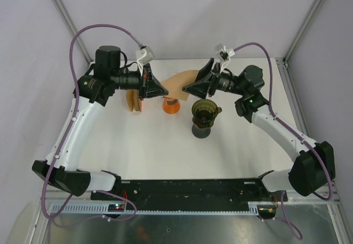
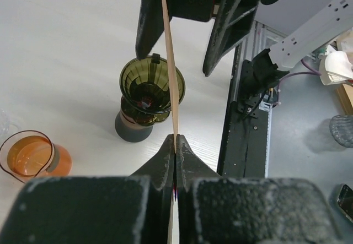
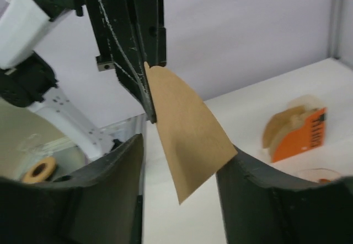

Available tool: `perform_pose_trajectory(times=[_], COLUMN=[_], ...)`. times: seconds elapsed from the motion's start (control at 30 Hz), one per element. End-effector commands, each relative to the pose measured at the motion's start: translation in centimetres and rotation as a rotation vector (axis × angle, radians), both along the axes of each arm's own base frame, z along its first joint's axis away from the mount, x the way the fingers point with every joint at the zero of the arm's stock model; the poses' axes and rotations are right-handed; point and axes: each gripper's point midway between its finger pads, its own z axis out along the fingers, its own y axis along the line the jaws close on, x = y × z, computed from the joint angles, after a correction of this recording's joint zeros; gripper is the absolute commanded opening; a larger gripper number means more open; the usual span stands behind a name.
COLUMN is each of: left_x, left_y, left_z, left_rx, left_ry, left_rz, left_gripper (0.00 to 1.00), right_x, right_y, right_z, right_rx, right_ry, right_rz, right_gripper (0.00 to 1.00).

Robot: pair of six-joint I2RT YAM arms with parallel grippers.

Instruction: Place the coffee filter in the dripper

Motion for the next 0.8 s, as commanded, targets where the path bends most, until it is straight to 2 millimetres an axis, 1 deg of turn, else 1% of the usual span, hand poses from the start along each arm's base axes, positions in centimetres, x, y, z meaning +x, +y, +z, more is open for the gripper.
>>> perform_pose_trajectory(times=[0.0,0.03,0.1,0.13,0.17,0.2,0.27,0.33,0.37,0.43,0.57,0.67,0.77], left_x=[-1.8,-1.9,-1.8,-1.7,-1.6,-1.6,-1.5,-1.3,-1.2,-1.2,-0.3,-0.4,-0.9], left_y=[-0.3,-0.3,-0.3,-0.3,-0.2,0.0,0.4,0.8,1.0,1.2,1.3,0.8,0.3], left_z=[2.5,2.5,2.4,2.2,2.0,1.7,1.4,1.3,1.4,1.7,1.7,2.1,2.9], left_rx=[-0.046,-0.048,-0.044,-0.04,-0.032,-0.023,-0.003,0.018,0.026,0.036,0.067,0.069,0.058], left_ry=[-0.047,-0.046,-0.045,-0.043,-0.047,-0.043,-0.059,-0.084,-0.101,-0.131,-0.173,-0.2,-0.227], left_rz=[-0.06,-0.064,-0.06,-0.057,-0.049,-0.043,-0.03,-0.014,-0.009,-0.009,0.016,-0.003,-0.03], left_gripper=[0.0,0.0,0.01,0.09,0.2,0.34,0.56,0.69,0.72,0.75,0.66,0.63,0.6], right_x=[-2.0,-2.1,-2.4,-2.5,-2.7,-2.7,-2.9,-3.2,-3.5,-4.2,-5.3,-4.9,-4.4], right_y=[0.3,0.3,0.2,0.0,-0.2,-0.7,-1.8,-3.1,-3.7,-4.4,-5.0,-5.2,-5.2], right_z=[2.1,2.0,2.0,1.9,1.9,1.7,1.4,1.0,0.9,0.5,0.0,-0.2,-0.6], right_rx=[0.053,0.05,0.041,0.033,0.024,0.007,-0.034,-0.073,-0.088,-0.117,-0.146,-0.154,-0.164], right_ry=[-0.074,-0.078,-0.095,-0.102,-0.124,-0.132,-0.166,-0.196,-0.215,-0.233,-0.263,-0.244,-0.206], right_rz=[0.108,0.115,0.13,0.131,0.131,0.13,0.124,0.13,0.133,0.152,0.178,0.155,0.137], right_gripper=[0.42,0.28,0.09,0.04,0.02,0.01,0.0,0.0,0.0,0.0,0.0,0.0,0.0])
